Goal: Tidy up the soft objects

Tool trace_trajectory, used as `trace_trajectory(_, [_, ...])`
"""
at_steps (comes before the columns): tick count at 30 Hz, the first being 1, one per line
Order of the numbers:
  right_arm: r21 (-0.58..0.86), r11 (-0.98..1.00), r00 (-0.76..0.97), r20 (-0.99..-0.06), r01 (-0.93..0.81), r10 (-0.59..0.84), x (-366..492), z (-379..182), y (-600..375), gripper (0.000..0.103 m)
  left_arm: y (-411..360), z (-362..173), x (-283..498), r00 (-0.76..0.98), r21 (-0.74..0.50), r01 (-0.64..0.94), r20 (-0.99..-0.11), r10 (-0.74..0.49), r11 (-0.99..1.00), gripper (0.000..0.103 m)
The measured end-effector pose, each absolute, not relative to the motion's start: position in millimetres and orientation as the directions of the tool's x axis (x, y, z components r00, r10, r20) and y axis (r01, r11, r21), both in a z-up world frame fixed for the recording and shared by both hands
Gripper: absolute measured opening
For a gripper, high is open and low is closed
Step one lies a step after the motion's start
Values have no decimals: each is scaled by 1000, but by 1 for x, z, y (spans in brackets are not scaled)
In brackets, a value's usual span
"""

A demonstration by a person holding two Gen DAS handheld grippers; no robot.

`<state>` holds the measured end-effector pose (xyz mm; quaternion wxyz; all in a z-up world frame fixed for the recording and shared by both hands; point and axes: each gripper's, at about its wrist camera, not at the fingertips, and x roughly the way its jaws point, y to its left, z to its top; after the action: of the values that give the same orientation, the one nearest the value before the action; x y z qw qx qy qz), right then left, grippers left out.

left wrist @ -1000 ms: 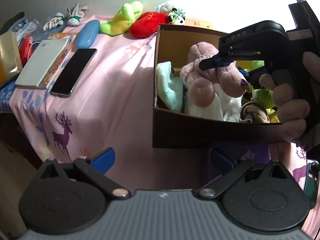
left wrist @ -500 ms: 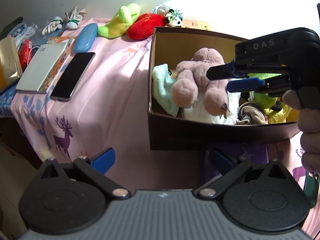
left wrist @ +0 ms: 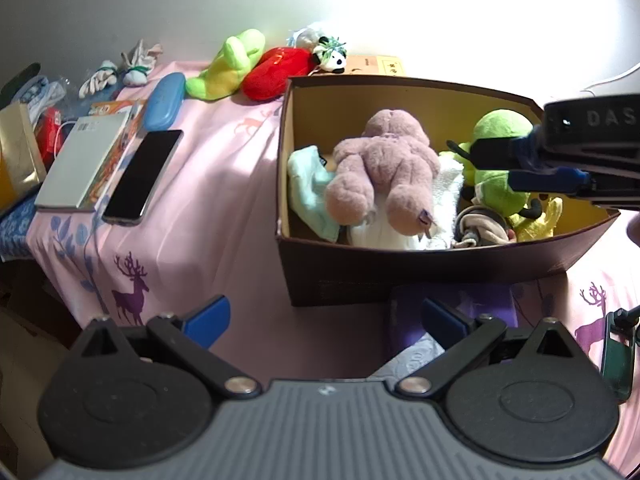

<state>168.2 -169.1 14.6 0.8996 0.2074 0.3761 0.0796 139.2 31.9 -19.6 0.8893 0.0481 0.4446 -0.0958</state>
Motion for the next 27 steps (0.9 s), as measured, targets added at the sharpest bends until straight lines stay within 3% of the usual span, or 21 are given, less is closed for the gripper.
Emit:
trace_trajectory(9, [325, 944, 772, -614, 53, 168, 119, 29, -188, 24, 9, -9, 127, 615, 42, 251, -779, -126, 967, 101])
trace_trajectory(27, [297, 941, 793, -607, 163, 54, 23, 33, -254, 24, -68, 0, 68, 637, 75, 250, -764, -106, 965, 101])
